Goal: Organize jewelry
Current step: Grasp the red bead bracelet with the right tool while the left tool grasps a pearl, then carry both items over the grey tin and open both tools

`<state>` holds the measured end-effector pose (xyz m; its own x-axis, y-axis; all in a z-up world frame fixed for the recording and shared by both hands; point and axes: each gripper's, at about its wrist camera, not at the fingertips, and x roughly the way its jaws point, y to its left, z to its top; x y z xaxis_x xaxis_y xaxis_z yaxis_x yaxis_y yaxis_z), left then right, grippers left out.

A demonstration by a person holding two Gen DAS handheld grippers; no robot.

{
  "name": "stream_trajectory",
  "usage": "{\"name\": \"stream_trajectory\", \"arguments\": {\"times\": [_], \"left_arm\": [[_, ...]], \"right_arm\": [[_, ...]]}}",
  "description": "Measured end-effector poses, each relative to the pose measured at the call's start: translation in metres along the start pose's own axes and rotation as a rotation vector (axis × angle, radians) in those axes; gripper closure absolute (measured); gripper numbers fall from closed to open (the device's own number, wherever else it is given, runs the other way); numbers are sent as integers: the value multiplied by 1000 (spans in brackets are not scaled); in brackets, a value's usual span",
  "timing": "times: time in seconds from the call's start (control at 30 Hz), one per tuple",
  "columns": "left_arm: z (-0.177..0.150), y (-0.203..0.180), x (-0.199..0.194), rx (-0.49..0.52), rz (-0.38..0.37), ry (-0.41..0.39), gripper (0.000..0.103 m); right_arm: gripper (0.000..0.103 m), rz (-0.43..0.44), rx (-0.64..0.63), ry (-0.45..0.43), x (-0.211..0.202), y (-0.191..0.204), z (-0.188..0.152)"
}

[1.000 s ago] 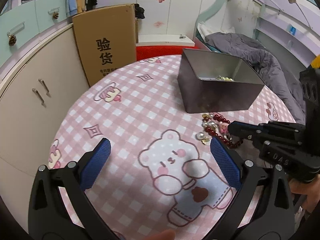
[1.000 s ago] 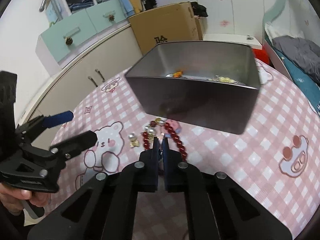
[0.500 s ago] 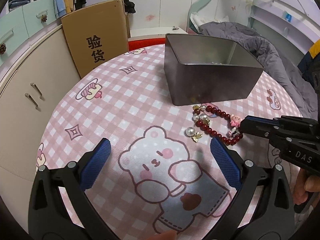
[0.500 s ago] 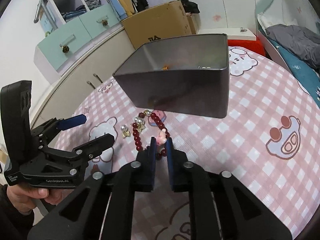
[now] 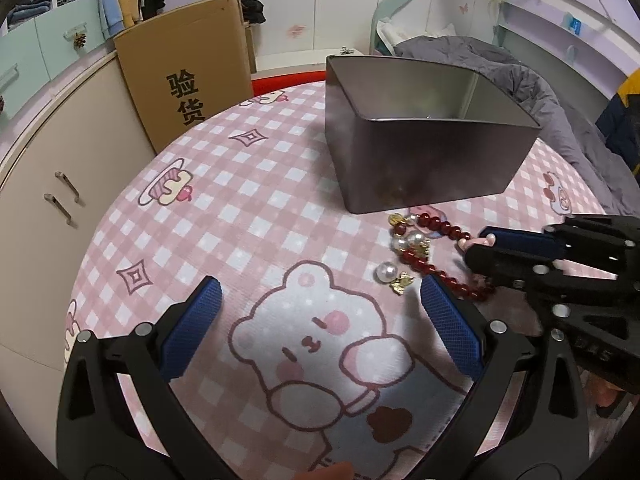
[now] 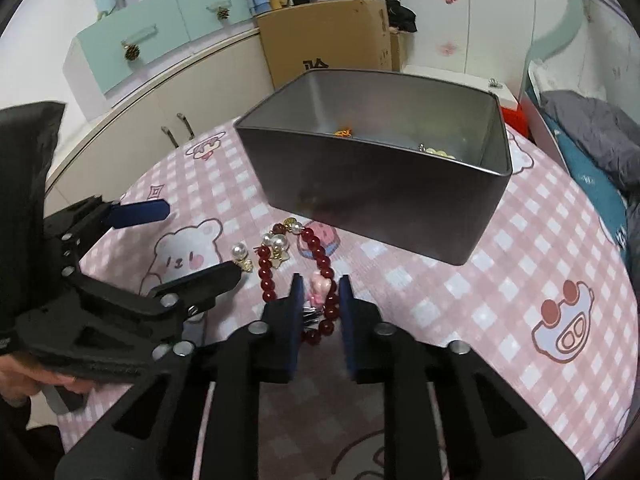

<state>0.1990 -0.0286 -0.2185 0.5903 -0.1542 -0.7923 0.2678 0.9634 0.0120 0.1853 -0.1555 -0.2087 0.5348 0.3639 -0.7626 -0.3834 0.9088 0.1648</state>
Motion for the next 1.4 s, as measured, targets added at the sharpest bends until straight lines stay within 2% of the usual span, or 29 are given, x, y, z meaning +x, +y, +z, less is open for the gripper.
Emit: {"name": "stream_trajectory", "arguments": {"times": [0.1,0.3,0.37,0.4,0.47,0.53,0.57,0.63,0.73,1.03,1.13,1.27,1.4], "left_arm": [[0,-1,3,4,-8,9,6],[5,-5,7,26,-27,4,6],[6,-8,8,32,-40,3,10],[6,-10,9,38,-52,7,18],[6,-14,9,57,-69,-2,28],[6,-15,6,67,-92,-13,48],[6,-15,5,66,-102,-16,53],[7,-13,5,55,-127,-17,72],[7,-3,4,23,-155,-16,87],[-2,10,-3,-25,-183,-22,88],[-4,14,-4,-31,-183,-20,88],[-8,17,-7,-44,-181,-20,88],[-10,20,-8,-53,-182,-20,88]], "right_arm": [[94,7,-3,-24,-6,1,-5],[94,30,55,-58,-17,-11,-13],[94,25,58,-58,-18,-12,-14],[94,25,62,-58,-19,-12,-15],[94,28,65,-58,-20,-12,-16],[94,32,72,-54,-20,-13,-17],[93,27,79,-57,-21,-13,-17],[91,29,83,-61,-21,-14,-17],[91,29,76,-64,-24,-13,-18],[91,23,8,-41,-14,1,-9],[90,-19,-43,5,0,9,-6],[88,-32,-84,15,6,15,-3],[91,-52,-148,28,8,21,-2]]}}
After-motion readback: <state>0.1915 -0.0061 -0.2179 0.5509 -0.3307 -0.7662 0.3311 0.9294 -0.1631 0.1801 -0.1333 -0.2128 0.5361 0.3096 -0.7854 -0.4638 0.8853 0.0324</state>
